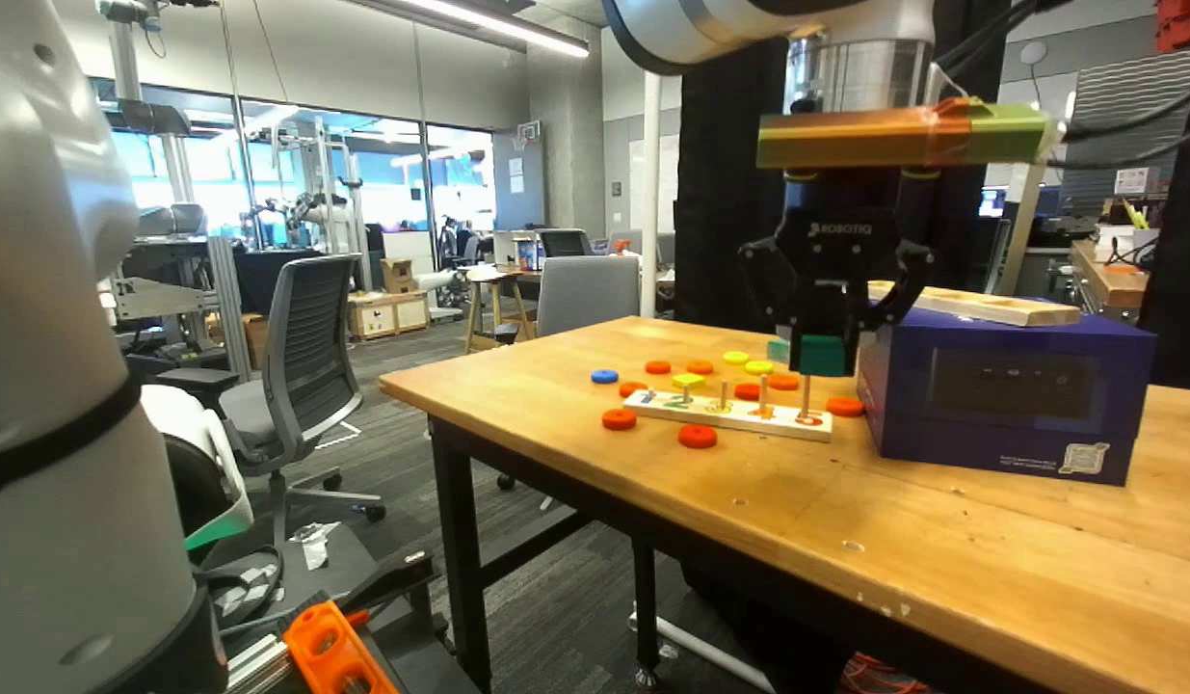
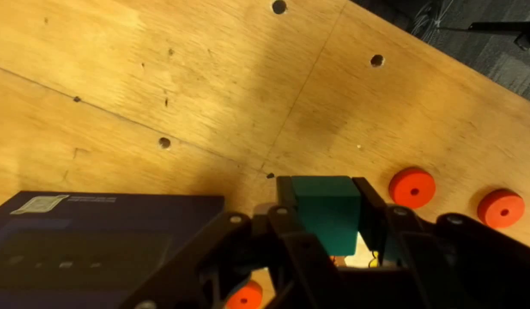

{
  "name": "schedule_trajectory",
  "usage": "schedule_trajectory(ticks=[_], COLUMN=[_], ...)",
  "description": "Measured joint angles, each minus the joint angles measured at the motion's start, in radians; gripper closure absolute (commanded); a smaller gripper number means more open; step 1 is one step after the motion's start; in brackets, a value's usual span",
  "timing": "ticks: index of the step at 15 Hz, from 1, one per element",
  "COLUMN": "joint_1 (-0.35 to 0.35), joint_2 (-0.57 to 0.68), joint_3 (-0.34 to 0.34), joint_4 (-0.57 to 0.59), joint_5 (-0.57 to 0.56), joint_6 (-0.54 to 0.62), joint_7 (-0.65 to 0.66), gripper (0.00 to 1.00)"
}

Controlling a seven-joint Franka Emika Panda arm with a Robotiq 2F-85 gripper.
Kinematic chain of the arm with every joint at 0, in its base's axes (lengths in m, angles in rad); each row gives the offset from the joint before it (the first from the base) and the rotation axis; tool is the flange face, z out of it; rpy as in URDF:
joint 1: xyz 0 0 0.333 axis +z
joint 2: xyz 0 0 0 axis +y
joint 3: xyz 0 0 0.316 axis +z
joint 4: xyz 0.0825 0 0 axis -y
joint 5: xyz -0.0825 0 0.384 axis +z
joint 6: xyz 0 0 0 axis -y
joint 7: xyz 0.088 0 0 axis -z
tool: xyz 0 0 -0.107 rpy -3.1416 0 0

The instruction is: Pick up the green block at the front of the table and place it on the wooden board on top of the blue box

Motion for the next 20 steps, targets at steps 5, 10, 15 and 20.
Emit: schedule_trajectory(ticks=[5, 10, 15, 20], joint_1=[0.013, 0.025, 0.023, 0.019], joint_2=[-0.138, -0.154, -0.142, -0.079], joint_3=[0.002, 0.007, 0.007, 0.012], joint_4=[0.045, 0.119, 0.14, 0.177], joint_5=[-0.004, -0.004, -0.019, -0.082], joint_6=[-0.115, -0.128, -0.076, -0.046], joint_7=[0.145, 0.384, 0.628, 0.815], gripper=[0.75, 0.75, 0.76, 0.75])
